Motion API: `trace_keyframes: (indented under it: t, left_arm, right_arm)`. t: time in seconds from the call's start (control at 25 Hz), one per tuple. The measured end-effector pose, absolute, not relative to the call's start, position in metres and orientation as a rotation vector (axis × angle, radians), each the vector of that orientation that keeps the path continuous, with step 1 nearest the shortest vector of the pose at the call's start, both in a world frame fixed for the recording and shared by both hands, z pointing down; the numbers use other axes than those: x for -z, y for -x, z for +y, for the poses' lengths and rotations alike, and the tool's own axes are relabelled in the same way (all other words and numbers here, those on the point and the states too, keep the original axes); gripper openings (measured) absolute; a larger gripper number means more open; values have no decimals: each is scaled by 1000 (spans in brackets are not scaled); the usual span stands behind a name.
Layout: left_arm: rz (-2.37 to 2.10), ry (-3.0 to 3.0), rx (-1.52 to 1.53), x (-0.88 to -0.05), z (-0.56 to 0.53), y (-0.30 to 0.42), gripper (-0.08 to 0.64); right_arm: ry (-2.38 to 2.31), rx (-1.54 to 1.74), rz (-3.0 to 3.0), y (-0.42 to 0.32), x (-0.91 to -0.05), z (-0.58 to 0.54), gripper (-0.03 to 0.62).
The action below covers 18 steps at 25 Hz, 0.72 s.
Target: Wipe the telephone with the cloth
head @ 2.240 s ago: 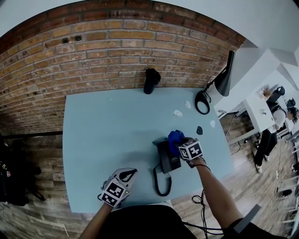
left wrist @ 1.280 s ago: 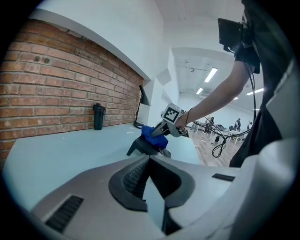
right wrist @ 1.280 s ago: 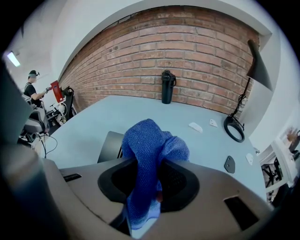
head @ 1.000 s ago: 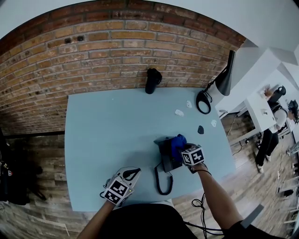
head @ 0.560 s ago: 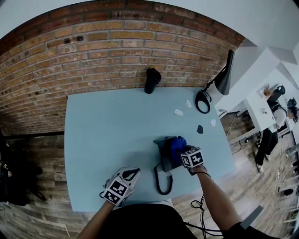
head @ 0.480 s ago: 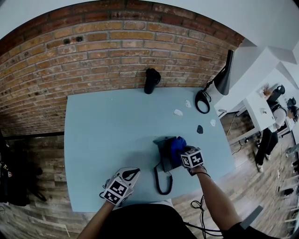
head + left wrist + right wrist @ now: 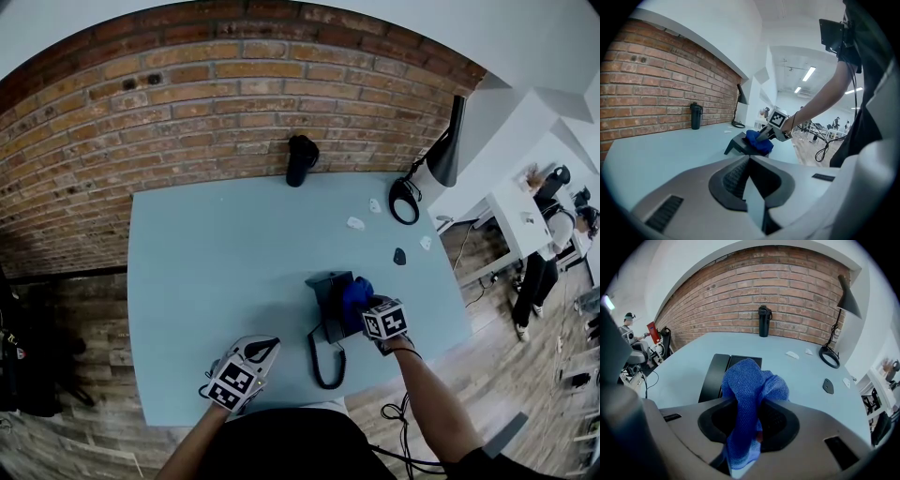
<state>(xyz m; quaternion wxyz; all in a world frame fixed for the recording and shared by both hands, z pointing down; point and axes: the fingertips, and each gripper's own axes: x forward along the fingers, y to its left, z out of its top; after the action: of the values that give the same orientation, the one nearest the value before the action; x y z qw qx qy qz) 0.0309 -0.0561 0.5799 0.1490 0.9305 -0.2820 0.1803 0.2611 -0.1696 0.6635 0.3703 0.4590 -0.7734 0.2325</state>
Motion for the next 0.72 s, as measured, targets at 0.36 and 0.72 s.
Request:
trace_keyframes:
  t: [0.36,0.72]
  left_arm:
    - [-800,-2676,-528,-582,-54,-33,-3]
    - [-796,-2678,-523,-581,-55,-33,-3]
  right_arm:
    - [-1183,-616,-1965,-268,-674,-148,124]
    - [-1197,-637,-1950,-272,-681,-137,124]
